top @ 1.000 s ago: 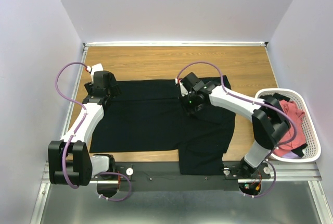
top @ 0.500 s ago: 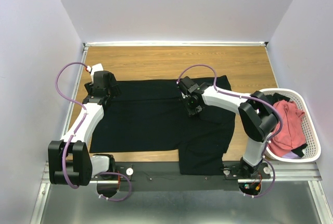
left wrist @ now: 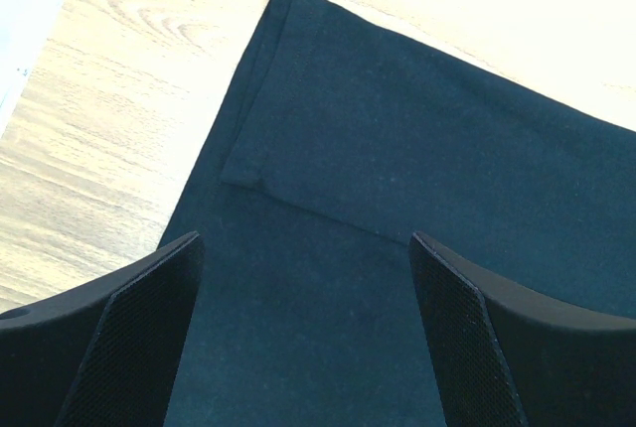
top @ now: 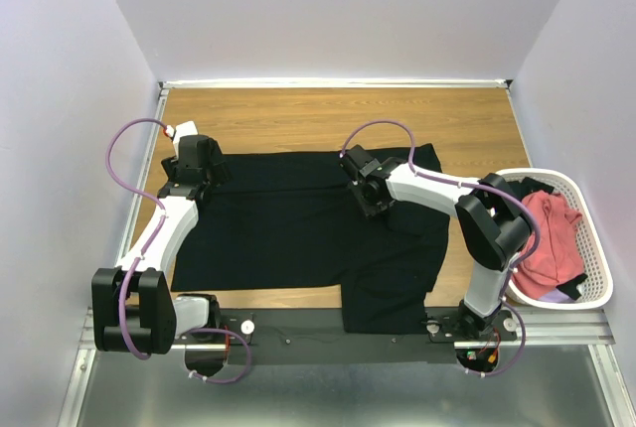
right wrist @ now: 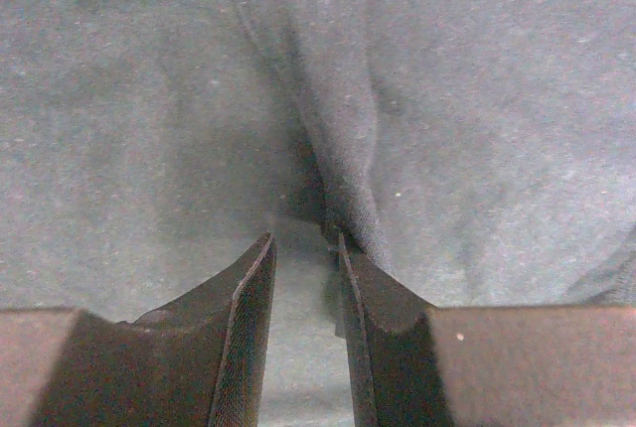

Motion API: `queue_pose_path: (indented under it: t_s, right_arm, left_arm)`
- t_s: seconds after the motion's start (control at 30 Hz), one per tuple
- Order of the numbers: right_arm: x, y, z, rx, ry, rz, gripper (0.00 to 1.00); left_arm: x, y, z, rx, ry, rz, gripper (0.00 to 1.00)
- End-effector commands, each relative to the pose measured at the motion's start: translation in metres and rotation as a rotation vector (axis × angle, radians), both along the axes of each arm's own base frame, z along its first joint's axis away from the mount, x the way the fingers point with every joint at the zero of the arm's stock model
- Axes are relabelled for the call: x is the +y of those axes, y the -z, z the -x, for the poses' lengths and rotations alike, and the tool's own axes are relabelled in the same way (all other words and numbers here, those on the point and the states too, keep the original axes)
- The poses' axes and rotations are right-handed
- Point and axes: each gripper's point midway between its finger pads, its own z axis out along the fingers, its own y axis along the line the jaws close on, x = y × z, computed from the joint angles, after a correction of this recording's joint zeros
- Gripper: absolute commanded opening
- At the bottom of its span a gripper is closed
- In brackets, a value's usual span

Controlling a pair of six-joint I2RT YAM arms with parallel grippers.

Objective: Fold and stack the t-shirts
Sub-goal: Fold the tshirt

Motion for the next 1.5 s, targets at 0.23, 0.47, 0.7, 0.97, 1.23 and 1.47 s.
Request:
queue_pose_path:
  t_s: [0.23, 0.47, 0.7, 0.97, 1.23, 1.47]
  right_arm:
    - [-0.011, -0.019, -0.027, -0.104, 0.011, 0.043, 0.39]
    - [-0.015, -0.030, -0.036, -0.146, 0.015, 0.040, 0.39]
    - [-0.018, -0.019, -0.037, -0.126, 0.006, 0.043, 0.38]
    - [-0.020, -0.002, -0.031, -0.083, -0.020, 0.056, 0.33]
    - [-0.012, 0.008, -0.017, -0.016, -0.067, 0.003, 0.25]
    - [-0.015, 0.017, -0.010, 0.015, -0.072, 0.008, 0.26]
  left_arm:
    - [-0.003, -0.010, -0.007, -0.027, 0.016, 0.007, 0.91]
    - [-0.003, -0.009, -0.007, -0.024, 0.018, 0.006, 0.91]
    - [-0.003, -0.010, -0.007, -0.027, 0.017, 0.008, 0.91]
    - [-0.003, -0.010, -0.007, -0.025, 0.019, 0.008, 0.91]
    - [-0.004, -0.009, -0.007, -0.023, 0.020, 0.009, 0.91]
    - [-0.004, -0.008, -0.007, -0.019, 0.023, 0.010, 0.91]
